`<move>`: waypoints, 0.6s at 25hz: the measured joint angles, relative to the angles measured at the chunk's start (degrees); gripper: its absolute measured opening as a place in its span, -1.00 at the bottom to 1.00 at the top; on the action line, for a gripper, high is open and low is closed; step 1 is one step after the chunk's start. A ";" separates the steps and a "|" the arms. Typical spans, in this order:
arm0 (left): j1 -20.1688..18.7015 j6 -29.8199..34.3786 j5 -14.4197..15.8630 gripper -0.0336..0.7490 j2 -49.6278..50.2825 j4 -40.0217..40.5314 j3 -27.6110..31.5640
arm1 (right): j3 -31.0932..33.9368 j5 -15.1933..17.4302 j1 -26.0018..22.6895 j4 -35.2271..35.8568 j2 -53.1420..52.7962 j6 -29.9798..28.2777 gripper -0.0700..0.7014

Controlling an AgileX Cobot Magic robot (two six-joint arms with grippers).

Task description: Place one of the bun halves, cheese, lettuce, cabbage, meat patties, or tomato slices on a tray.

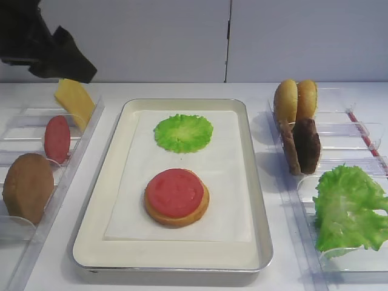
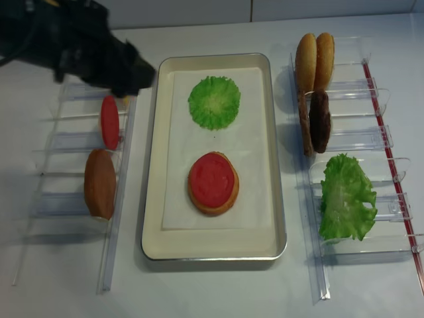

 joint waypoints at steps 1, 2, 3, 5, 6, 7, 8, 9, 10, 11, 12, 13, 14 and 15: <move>0.00 -0.26 0.00 0.28 -1.36 2.09 0.00 | 0.00 0.00 0.00 0.00 0.00 0.00 -0.18; 0.00 -0.39 0.00 0.28 -2.42 4.02 0.00 | 0.00 0.00 0.00 0.00 0.00 0.00 -0.19; 0.00 -0.51 0.11 0.28 -3.55 5.42 0.00 | 0.00 0.00 0.00 0.00 0.00 0.00 -0.20; 0.12 -1.07 0.32 0.28 -5.42 6.78 0.00 | 0.00 0.00 0.00 0.00 0.00 0.00 -0.22; 0.40 -1.94 0.60 0.28 -6.14 7.31 0.00 | 0.00 0.00 0.00 0.00 0.00 0.00 -0.23; 0.66 -3.43 0.62 0.28 -7.06 9.01 0.00 | 0.00 0.00 0.00 0.00 0.00 0.00 -0.24; 0.64 -6.39 0.62 0.28 -8.15 11.61 0.00 | 0.00 0.00 0.00 0.00 0.00 0.00 -0.25; 0.49 -10.01 0.62 0.28 -9.23 15.38 0.00 | 0.00 0.00 0.00 0.00 0.00 0.00 -0.25; -0.07 -12.91 0.36 0.28 -10.79 18.94 0.28 | 0.00 0.00 0.00 0.00 0.00 0.00 -0.26; -0.61 -15.82 -0.14 0.28 -12.71 21.70 0.60 | 0.00 0.00 0.00 0.00 0.00 0.00 -0.26; -1.25 -18.17 -0.65 0.28 -14.95 23.23 1.45 | 0.00 0.00 0.00 0.00 0.00 0.00 -0.26; -1.72 -20.20 -1.09 0.28 -16.97 24.44 2.54 | 0.00 0.00 0.00 0.00 0.00 0.00 -0.26; -2.24 -21.56 -1.64 0.28 -19.57 24.76 3.89 | 0.00 0.00 0.00 0.00 0.00 0.00 -0.26; -2.72 -23.14 -1.91 0.28 -22.33 25.02 5.20 | 0.00 0.00 0.00 0.00 0.00 0.00 -0.26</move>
